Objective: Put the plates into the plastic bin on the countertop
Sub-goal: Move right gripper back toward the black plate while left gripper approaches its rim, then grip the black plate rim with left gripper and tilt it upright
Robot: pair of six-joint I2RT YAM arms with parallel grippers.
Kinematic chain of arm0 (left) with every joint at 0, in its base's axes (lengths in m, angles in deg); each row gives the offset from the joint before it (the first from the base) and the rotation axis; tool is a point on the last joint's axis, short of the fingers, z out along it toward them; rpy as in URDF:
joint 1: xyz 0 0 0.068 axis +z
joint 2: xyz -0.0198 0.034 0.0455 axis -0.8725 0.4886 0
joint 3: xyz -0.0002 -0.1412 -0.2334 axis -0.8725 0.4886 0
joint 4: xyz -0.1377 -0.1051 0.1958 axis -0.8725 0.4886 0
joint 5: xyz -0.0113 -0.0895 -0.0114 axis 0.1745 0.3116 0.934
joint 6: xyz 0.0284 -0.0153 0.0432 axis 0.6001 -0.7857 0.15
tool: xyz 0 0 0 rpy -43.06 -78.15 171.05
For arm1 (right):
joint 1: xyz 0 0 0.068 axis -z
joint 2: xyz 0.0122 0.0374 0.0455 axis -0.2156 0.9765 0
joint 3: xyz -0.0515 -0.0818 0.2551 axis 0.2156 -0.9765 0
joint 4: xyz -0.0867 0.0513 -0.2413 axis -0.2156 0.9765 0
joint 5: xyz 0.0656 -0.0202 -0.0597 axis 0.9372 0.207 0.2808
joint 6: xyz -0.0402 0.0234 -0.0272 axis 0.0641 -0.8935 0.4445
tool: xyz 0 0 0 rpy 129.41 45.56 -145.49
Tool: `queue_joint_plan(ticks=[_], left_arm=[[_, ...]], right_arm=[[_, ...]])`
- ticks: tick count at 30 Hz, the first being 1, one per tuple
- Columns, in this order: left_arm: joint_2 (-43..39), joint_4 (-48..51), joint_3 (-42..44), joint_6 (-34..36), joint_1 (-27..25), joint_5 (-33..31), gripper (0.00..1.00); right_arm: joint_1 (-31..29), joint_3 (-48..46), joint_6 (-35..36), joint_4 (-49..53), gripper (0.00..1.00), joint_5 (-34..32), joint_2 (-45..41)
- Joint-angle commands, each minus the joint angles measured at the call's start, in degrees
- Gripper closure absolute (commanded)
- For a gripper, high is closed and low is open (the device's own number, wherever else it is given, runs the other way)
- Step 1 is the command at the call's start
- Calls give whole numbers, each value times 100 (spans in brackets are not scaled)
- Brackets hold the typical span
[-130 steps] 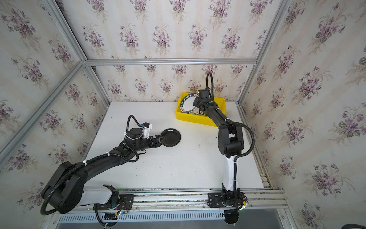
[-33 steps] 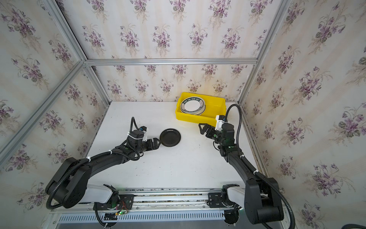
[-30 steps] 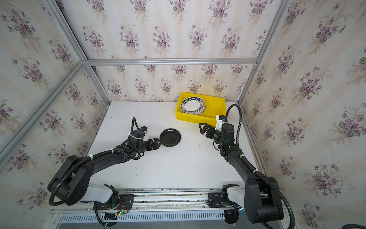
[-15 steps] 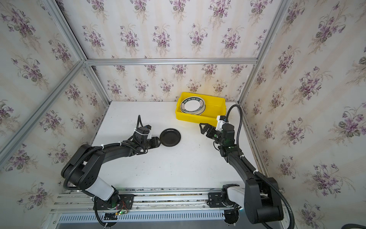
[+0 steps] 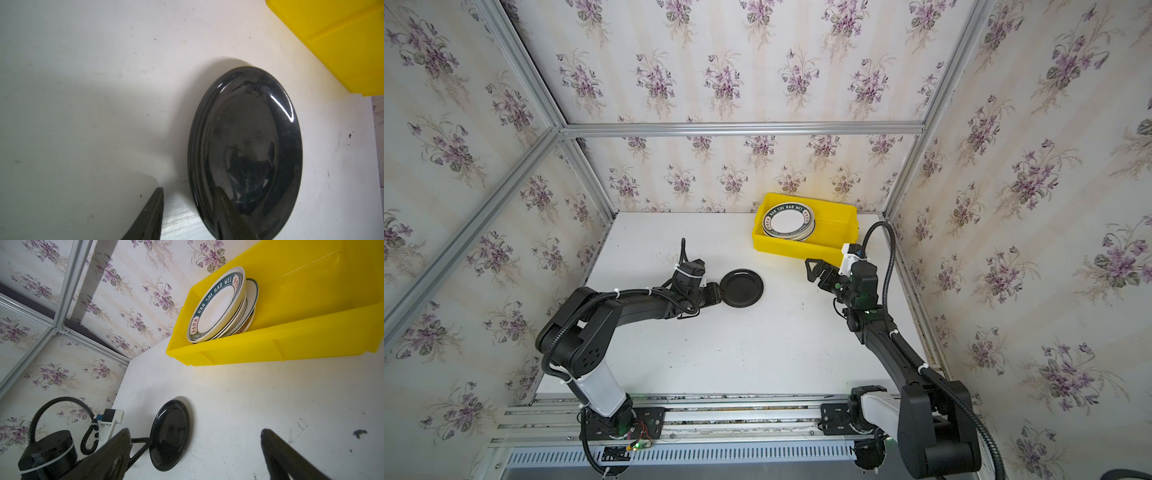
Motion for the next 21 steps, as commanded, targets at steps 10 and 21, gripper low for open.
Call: queue_joint_plan(ticks=[10, 21], left_arm=[[333, 251, -390, -150, 3, 82, 70], [379, 368, -455, -115, 3, 116, 90]], right_arm=[[-1, -4, 22, -121, 1, -185, 24], [-7, -19, -41, -218, 1, -116, 58]])
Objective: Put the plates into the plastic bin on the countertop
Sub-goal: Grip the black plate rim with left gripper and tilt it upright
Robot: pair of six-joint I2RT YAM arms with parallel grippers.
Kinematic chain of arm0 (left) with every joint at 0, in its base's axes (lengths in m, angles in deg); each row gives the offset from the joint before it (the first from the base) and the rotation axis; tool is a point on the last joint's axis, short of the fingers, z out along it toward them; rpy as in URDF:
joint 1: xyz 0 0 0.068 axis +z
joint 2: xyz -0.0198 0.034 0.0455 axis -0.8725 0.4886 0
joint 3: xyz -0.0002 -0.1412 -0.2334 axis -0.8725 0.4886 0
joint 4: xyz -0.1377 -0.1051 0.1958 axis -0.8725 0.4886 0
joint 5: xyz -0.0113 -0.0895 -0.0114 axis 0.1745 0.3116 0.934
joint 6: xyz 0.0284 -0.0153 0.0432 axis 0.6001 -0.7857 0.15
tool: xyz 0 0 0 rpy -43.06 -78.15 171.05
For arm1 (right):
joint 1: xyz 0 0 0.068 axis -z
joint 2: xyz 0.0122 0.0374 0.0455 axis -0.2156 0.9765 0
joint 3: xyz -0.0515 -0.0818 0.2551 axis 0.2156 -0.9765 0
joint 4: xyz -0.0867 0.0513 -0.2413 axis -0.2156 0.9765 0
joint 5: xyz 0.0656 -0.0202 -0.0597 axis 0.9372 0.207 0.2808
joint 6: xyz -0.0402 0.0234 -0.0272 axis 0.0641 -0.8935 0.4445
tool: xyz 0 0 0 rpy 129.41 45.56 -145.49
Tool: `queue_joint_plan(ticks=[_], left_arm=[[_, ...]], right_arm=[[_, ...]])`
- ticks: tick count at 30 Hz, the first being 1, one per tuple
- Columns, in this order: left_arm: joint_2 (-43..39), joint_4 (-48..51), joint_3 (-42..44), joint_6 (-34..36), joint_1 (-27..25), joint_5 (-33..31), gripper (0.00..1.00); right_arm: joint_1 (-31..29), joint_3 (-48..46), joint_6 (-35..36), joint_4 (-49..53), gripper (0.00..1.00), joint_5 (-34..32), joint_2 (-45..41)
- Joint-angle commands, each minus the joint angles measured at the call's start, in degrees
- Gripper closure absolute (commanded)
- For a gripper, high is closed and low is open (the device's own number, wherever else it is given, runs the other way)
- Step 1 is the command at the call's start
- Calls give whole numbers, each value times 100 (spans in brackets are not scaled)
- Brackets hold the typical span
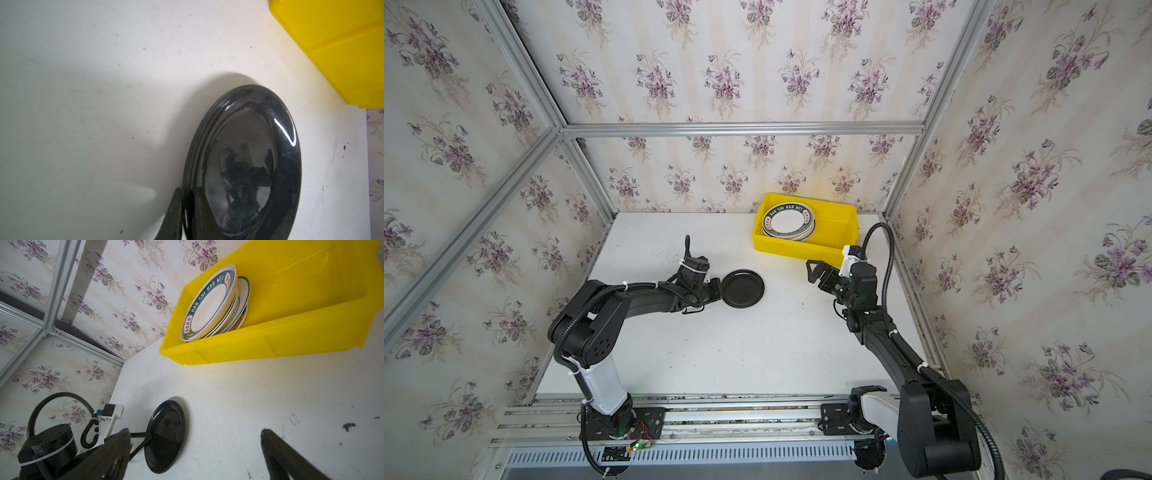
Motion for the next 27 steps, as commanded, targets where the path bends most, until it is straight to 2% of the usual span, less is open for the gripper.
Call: queue_joint_plan(ticks=[1, 8, 27], left_arm=[[-35, 275, -5, 109, -6, -32, 93], [-223, 412, 11, 66, 37, 208, 100], [-1391, 476, 32, -170, 64, 701, 100]], right_arm=[[-5, 18, -64, -270, 1, 52, 38], [0, 9, -287, -791, 1, 514, 325], [0, -126, -541, -1471, 1, 908, 563]])
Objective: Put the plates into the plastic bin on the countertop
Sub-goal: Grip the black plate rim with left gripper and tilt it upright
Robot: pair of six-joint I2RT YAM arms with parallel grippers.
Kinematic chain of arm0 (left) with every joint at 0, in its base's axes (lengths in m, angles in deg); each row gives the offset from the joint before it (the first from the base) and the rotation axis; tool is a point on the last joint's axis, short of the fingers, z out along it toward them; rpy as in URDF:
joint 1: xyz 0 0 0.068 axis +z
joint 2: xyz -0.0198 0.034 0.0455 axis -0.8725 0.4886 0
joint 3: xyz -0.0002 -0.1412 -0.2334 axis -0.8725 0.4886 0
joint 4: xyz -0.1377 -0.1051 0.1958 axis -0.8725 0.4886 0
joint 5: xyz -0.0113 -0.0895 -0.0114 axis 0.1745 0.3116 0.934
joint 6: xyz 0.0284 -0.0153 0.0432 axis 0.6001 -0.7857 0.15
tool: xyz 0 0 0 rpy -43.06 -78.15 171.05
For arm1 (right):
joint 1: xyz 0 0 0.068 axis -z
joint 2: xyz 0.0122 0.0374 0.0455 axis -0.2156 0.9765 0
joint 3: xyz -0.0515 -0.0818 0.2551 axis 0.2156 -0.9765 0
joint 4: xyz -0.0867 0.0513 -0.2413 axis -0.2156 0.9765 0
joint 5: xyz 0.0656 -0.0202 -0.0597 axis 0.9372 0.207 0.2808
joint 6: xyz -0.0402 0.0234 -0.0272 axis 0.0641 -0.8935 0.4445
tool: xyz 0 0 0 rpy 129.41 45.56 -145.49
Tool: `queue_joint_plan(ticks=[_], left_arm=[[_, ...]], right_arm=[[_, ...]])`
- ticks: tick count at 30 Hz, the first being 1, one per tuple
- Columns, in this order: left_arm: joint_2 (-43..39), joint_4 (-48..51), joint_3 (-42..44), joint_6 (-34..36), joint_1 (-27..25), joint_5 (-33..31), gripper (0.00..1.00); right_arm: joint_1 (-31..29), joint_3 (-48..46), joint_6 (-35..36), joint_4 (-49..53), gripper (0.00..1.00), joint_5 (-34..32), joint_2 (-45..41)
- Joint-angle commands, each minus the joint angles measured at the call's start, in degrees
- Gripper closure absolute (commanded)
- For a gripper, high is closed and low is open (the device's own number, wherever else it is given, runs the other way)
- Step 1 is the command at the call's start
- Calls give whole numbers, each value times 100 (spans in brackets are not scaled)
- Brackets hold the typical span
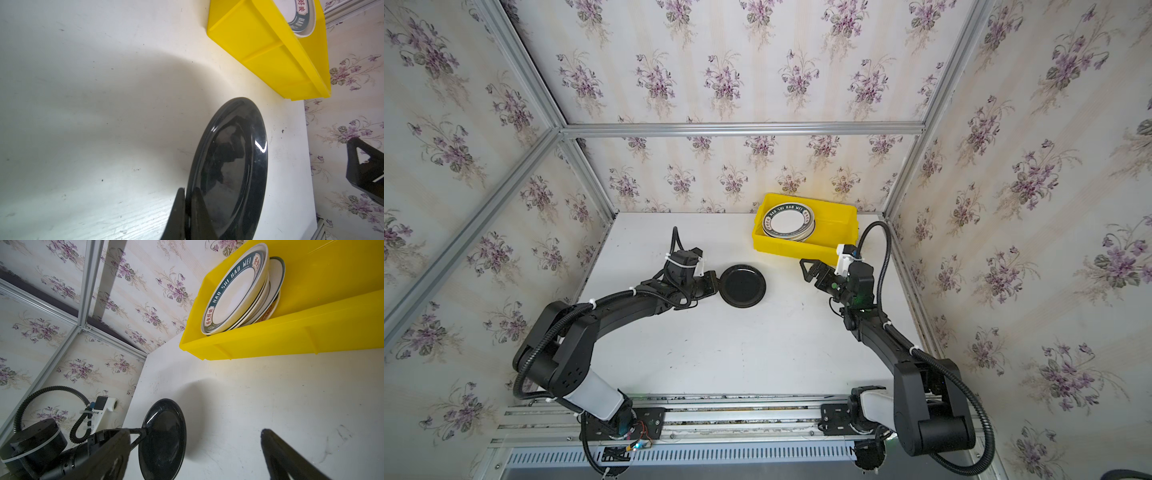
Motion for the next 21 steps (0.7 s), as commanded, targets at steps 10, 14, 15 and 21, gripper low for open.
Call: queue_joint_plan(ticks=[10, 14, 15, 21], left_arm=[[-167, -117, -532, -192, -247, 153, 100], [-41, -116, -788, -210, -375, 167, 100], [-22, -117, -834, -202, -402, 167, 100], [32, -105, -1019, -193, -511, 149, 100]], right_arm=[[-140, 312, -101, -287, 8, 544, 397], [-343, 442, -64, -282, 11, 584, 634], [-381, 455, -64, -284, 14, 585, 688], [-438, 700, -168, -349, 26, 951, 1110]])
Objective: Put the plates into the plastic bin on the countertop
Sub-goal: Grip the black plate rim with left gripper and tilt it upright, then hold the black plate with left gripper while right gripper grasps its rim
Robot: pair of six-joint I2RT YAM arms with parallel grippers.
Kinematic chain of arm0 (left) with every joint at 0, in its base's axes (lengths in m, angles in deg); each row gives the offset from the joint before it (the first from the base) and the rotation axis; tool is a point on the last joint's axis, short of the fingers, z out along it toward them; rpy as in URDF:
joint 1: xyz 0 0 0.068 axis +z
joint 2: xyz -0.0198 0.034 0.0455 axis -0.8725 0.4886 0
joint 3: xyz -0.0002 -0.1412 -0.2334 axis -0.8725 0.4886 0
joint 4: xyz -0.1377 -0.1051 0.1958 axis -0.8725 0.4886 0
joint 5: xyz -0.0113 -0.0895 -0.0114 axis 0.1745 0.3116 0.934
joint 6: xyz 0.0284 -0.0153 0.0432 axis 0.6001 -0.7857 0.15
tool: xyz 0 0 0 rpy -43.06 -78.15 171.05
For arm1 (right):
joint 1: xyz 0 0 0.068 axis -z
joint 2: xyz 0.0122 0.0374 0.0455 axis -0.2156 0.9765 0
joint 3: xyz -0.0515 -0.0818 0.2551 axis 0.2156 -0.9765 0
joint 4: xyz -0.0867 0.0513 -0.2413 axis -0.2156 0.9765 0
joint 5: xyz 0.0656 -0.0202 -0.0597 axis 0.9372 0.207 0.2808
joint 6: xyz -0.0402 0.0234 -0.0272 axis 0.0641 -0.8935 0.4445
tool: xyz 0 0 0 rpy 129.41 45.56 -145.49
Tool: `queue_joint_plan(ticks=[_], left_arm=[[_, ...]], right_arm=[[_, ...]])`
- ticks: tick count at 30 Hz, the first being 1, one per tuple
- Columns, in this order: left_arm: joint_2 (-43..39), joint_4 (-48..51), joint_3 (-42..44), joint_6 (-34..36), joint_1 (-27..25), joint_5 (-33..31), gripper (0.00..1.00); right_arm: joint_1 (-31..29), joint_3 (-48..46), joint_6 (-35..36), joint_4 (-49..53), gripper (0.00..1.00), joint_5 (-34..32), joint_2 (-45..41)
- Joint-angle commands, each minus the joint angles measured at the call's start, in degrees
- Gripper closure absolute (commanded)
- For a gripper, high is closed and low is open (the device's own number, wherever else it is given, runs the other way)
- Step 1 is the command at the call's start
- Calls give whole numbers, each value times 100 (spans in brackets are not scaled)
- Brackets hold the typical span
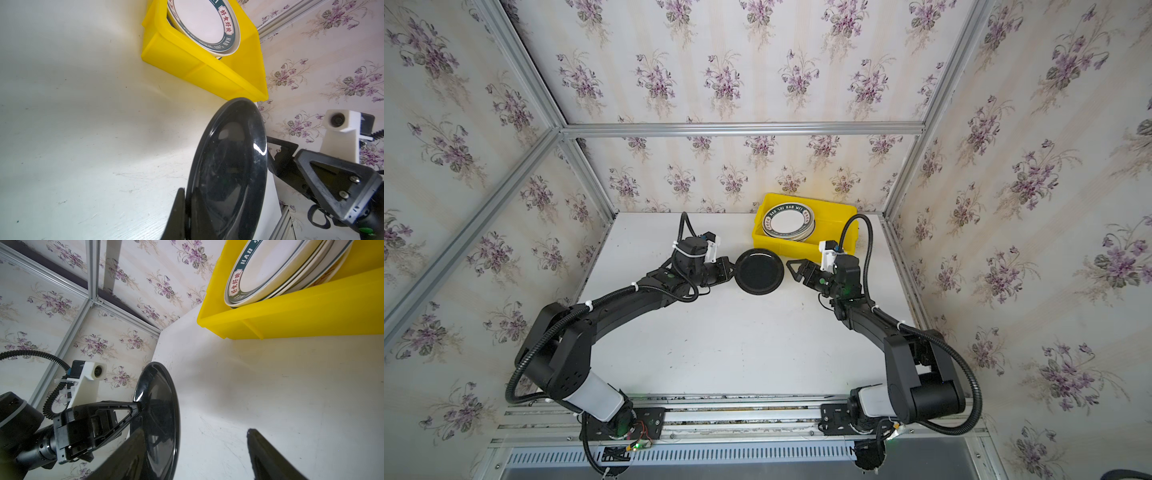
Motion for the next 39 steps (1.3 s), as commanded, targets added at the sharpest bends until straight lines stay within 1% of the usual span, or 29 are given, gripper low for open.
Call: queue_joint_plan(ticks=[1, 5, 8, 10, 14, 18, 21, 22, 24, 25, 27, 28, 34, 39], left_arm=[[2, -143, -89, 1, -30, 39, 100], [15, -146, -139, 10, -83, 72, 100], [50, -149, -189, 5, -135, 107, 100], [88, -145, -238, 31, -172, 127, 100], [173, -152, -329, 30, -221, 214, 100], [186, -152, -379, 39, -252, 254, 100], [169, -143, -385, 43, -261, 257, 99], [155, -143, -386, 48, -261, 251, 96], [143, -138, -364, 48, -261, 220, 86], [129, -128, -351, 51, -261, 199, 72], [92, -108, -307, 74, -260, 171, 18], [52, -108, -281, 136, -261, 141, 1], [-140, 30, -131, 236, -230, -69, 0], [-224, 77, -43, 254, -208, -88, 1]], right_arm=[[-22, 134, -154, -277, 30, 315, 178], [-66, 154, -327, -592, 37, 438, 412], [-105, 195, -455, -800, 44, 539, 568], [-120, 231, -502, -870, 47, 606, 650], [-146, 262, -511, -892, 57, 627, 701], [-151, 268, -480, -841, 70, 569, 701], [-154, 281, -481, -816, 84, 539, 693], [-151, 272, -489, -807, 89, 516, 688], [-146, 269, -490, -766, 96, 462, 667], [-147, 268, -483, -728, 100, 435, 649], [-152, 269, -448, -656, 100, 390, 614], [-150, 269, -429, -601, 100, 365, 592], [-146, 280, -206, -148, 100, 90, 332], [-147, 269, -30, 259, 100, -128, 25]])
